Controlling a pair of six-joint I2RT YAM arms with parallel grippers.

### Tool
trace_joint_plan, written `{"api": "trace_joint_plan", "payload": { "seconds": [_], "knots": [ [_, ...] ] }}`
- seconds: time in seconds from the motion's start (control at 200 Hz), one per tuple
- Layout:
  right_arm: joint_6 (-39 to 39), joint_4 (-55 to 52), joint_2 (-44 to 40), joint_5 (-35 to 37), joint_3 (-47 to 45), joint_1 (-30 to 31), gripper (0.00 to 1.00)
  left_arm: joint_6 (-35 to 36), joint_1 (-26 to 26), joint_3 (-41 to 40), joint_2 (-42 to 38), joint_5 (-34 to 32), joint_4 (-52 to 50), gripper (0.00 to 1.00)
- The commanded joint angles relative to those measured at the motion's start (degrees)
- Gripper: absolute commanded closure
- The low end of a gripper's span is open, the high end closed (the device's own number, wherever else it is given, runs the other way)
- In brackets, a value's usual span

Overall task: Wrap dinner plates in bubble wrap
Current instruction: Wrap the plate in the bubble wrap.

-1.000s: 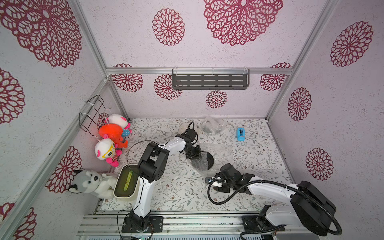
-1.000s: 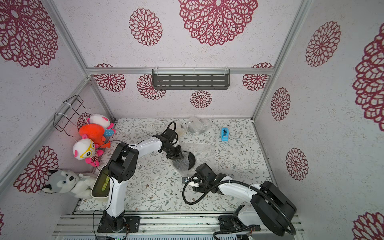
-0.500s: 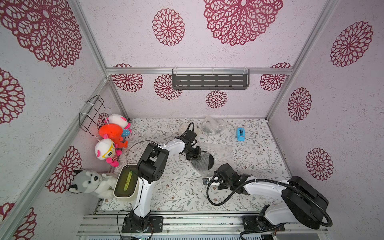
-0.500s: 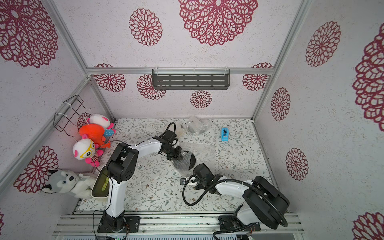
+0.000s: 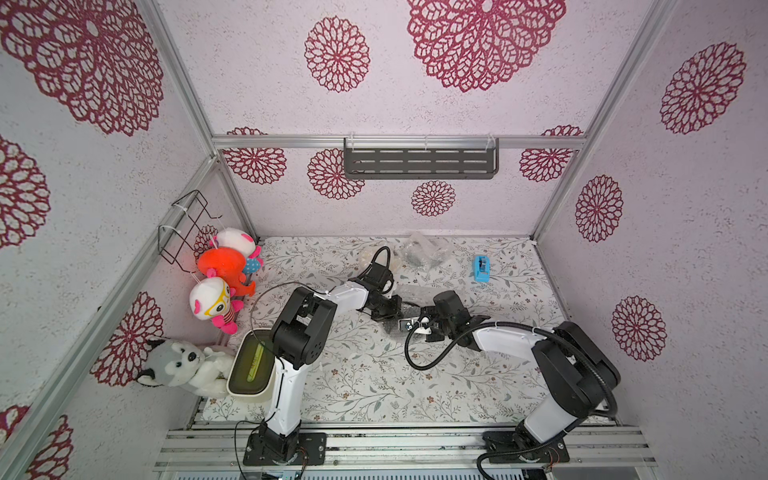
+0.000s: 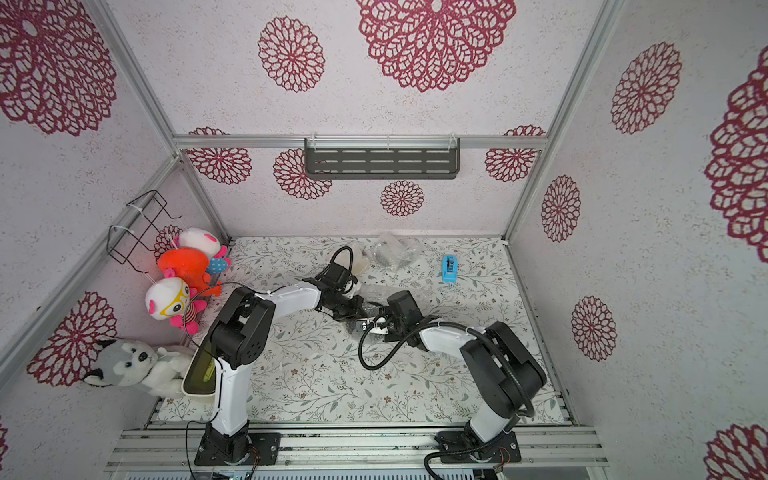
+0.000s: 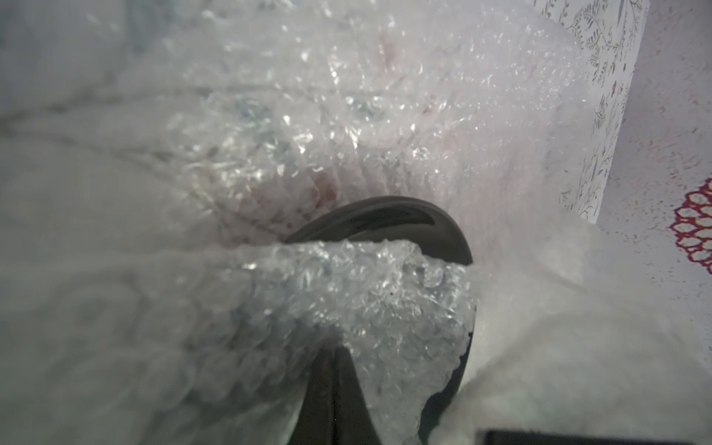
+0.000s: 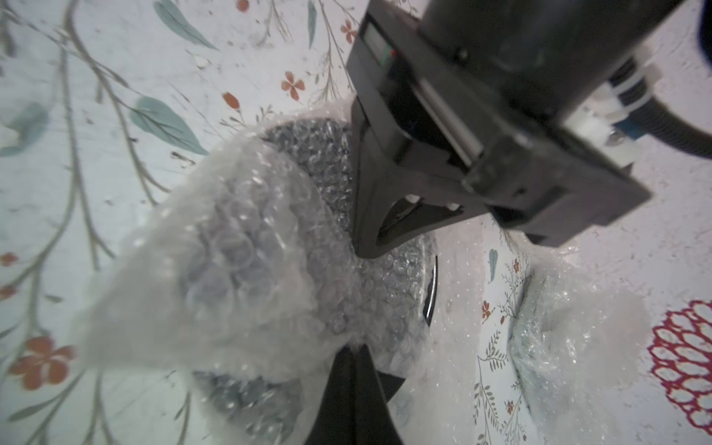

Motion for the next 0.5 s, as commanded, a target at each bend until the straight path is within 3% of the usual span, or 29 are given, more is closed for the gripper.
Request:
{"api": "trace_joint_plan", "payload": {
  "seconds": [0.0, 0.13, 0.355, 0.495],
  "knots": [
    [-4.27, -3.35, 3.44, -5.33, 4.25, -2.74, 1.00, 3.89, -0.98, -4.39, 1.07, 1.21, -0.83, 0.92],
    [-5.29, -8.95, 7.10, -7.46, 7.85, -4.74, 1.00, 6.22, -0.97, -6.78, -1.25, 4.88, 3.42, 0.79],
    [-2.99, -11.07, 8.69, -10.05, 8.94, -6.23, 1.00, 6.80, -0.19, -10.33, -5.48, 10.07, 13.64, 0.45],
    [-0.46, -11.73, 8.56, -12.15, 9.52, -7.18, 1.00, 6.68, 0.46, -14.24, -9.05, 11.63, 20.78, 0.33]
  ]
}}
